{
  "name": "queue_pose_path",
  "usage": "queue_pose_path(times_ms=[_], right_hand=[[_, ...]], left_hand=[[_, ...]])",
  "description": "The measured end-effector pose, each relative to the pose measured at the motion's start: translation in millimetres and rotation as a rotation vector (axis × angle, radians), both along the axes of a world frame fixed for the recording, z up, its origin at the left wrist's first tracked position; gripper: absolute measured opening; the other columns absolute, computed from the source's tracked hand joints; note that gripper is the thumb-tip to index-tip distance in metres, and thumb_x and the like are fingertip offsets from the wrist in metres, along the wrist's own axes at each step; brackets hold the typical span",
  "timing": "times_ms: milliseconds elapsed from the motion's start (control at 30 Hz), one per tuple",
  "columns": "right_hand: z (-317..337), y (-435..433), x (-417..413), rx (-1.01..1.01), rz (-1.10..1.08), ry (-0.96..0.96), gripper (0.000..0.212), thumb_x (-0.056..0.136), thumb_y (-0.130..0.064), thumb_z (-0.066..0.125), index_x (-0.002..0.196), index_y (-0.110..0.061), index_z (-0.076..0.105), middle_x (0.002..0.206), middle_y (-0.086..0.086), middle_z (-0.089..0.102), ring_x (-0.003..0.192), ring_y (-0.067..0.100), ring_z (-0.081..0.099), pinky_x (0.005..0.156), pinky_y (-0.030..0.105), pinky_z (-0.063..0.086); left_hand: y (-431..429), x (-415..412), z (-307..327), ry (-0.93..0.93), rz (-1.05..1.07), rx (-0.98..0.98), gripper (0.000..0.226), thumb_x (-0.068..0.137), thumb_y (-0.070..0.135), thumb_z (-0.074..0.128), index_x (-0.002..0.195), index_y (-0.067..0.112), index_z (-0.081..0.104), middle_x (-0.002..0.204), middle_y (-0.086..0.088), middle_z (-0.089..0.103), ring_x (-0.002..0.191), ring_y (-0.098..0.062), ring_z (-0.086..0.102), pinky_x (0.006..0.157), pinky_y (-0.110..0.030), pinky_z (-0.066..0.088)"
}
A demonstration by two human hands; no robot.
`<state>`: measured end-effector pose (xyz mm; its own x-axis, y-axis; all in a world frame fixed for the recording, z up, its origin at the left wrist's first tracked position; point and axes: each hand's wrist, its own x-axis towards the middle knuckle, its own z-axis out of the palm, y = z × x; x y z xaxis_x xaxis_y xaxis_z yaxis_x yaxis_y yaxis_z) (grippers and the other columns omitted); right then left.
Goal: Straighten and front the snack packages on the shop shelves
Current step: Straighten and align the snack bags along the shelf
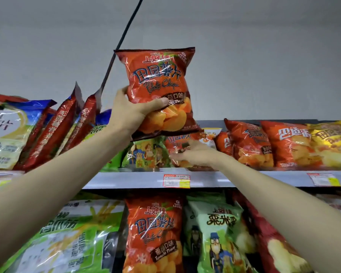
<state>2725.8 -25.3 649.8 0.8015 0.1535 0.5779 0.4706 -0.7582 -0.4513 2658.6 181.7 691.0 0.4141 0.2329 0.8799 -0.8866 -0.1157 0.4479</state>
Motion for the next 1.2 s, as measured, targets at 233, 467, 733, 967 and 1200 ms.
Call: queue_pose_path(times_ms=[233,467,733,967,1200], right_hand=[[-23,-84,-6,0.277,-0.291,-0.343,0.036,0.082,-0.035,0.038,0.096,-0.019,0.067,0.104,0.01,0.072,0.095,0.037,0.063,0.082,0.044,0.052],[-46,-106,6,0.103,-0.372,-0.394,0.043,0.108,-0.043,0.03,0.127,-0.02,0.061,0.124,0.014,0.067,0.114,0.039,0.06,0.083,0.044,0.039],[-61,-97,20,-0.202,-0.537,-0.507,0.071,0.104,-0.068,0.017,0.095,-0.019,0.068,0.099,0.01,0.073,0.094,0.034,0.067,0.073,0.04,0.036],[-65,-101,14,-0.221,-0.505,-0.596,0.061,0.103,-0.069,0.017,0.096,-0.021,0.054,0.089,0.003,0.071,0.082,0.028,0.067,0.065,0.038,0.033],[-64,-102,9,-0.158,-0.485,-0.567,0.058,0.103,-0.071,0.015,0.092,-0.024,0.048,0.093,0.001,0.07,0.081,0.026,0.061,0.067,0.039,0.035]], left_hand=[[-78,54,-15,0.14,-0.011,-0.005,0.108,0.04,0.06,0.103,0.13,0.022,0.056,0.116,0.006,0.073,0.102,-0.016,0.074,0.094,-0.044,0.061],[-107,87,-38,0.155,0.178,0.184,0.11,0.059,0.05,0.1,0.147,0.023,0.041,0.127,0.004,0.062,0.113,-0.018,0.064,0.1,-0.033,0.051],[-119,110,-64,0.127,0.307,0.394,0.112,0.083,0.071,0.074,0.164,0.019,0.016,0.146,-0.002,0.057,0.129,-0.024,0.06,0.113,-0.04,0.046],[-127,105,-70,-0.024,0.402,0.328,0.095,0.102,0.06,0.052,0.168,0.023,-0.005,0.161,-0.008,0.02,0.147,-0.027,0.037,0.112,-0.033,0.032],[-124,106,-72,-0.033,0.396,0.429,0.078,0.107,0.06,0.036,0.169,0.025,0.003,0.161,-0.007,0.024,0.144,-0.027,0.042,0.109,-0.034,0.037]])
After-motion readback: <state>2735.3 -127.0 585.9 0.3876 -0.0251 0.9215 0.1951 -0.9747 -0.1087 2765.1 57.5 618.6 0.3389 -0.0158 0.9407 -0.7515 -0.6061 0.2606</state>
